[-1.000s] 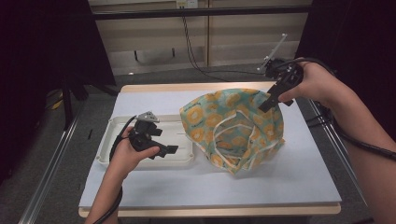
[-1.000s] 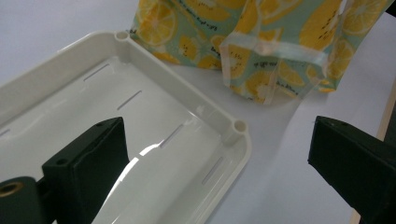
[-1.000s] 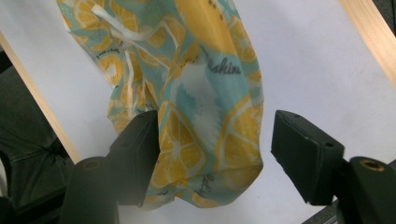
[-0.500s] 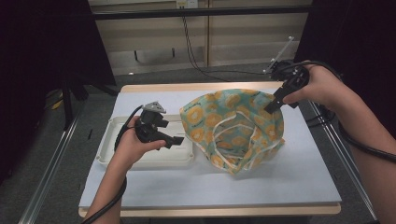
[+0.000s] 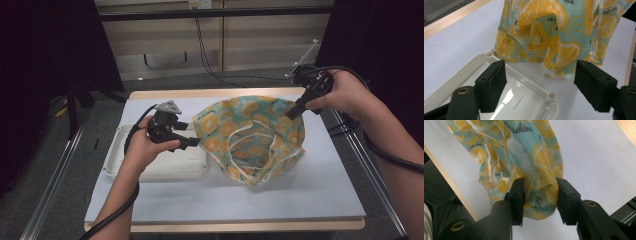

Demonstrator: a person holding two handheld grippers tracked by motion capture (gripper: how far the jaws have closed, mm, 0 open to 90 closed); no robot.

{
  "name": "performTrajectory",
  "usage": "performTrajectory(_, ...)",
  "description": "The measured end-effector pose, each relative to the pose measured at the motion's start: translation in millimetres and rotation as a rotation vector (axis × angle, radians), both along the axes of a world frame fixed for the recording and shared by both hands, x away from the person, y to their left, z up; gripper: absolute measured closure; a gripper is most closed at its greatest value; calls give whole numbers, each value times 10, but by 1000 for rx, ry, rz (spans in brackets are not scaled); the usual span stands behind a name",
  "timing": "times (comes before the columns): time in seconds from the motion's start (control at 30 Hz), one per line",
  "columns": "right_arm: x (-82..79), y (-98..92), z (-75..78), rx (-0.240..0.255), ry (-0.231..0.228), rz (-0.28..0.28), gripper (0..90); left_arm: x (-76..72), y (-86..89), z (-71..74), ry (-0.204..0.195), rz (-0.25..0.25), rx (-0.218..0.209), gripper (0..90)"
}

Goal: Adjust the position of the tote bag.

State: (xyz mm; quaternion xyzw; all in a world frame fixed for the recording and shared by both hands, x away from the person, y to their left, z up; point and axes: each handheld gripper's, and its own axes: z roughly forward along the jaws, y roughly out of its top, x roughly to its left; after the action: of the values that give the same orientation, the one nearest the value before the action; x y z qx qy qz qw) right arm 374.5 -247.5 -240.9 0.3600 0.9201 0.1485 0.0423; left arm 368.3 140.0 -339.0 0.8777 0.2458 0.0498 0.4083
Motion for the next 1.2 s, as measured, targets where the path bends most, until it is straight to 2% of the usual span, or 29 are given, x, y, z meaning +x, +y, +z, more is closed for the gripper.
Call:
performTrajectory(0.07, 1, -10, 23, 5, -3, 0, 677, 18, -11, 29, -5, -8, -19, 294)
performTrajectory(0.1, 0, -12, 33, 9, 5, -2, 684, 18, -17, 45, 9, -8, -14, 332)
performTrajectory(0.17, -1, -20, 60, 15, 3, -17, 714, 30, -33, 79, -3, -29, 3, 378)
performTrajectory(0.23, 7, -43, 81, 17, -5, -5, 750, 31, -48, 105, 19, -46, -6, 489)
performTrajectory(0.27, 5, -47, 93, 22, 3, -14, 768, 35, -52, 121, 12, -56, -2, 490)
performTrajectory(0.33, 5, -61, 98, 25, -1, -8, 779, 54, -60, 141, 22, -76, -8, 563)
performTrajectory(0.4, 1, -68, 106, 33, 10, -24, 790, 67, -74, 158, 26, -79, -10, 607)
performTrajectory(0.53, 13, -108, 117, 51, 16, -34, 832, 105, -92, 190, 50, -70, 22, 735)
performTrajectory(0.57, 18, -117, 119, 54, 14, -31, 847, 108, -92, 200, 43, -75, 17, 793)
performTrajectory(0.6, 18, -119, 125, 54, 16, -36, 858, 109, -97, 201, 46, -77, -17, 827)
performTrajectory(0.63, 16, -123, 128, 55, 20, -38, 876, 115, -93, 208, 51, -83, -31, 858)
performTrajectory(0.7, 15, -139, 144, 55, 21, -39, 882, 117, -90, 232, 64, -84, -38, 892)
performTrajectory(0.8, 15, -178, 180, 83, 13, -49, 890, 128, -94, 297, 55, -87, -41, 900)
performTrajectory(0.9, 8, -193, 208, 81, 15, -52, 890, 150, -98, 365, 55, -77, -51, 900)
performTrajectory(1.03, -2, -220, 253, 103, 0, -50, 880, 178, -111, 434, 78, -53, -98, 900)
performTrajectory(1.2, 5, -265, 275, 103, -7, -71, 859, 237, -127, 490, 72, -47, -94, 900)
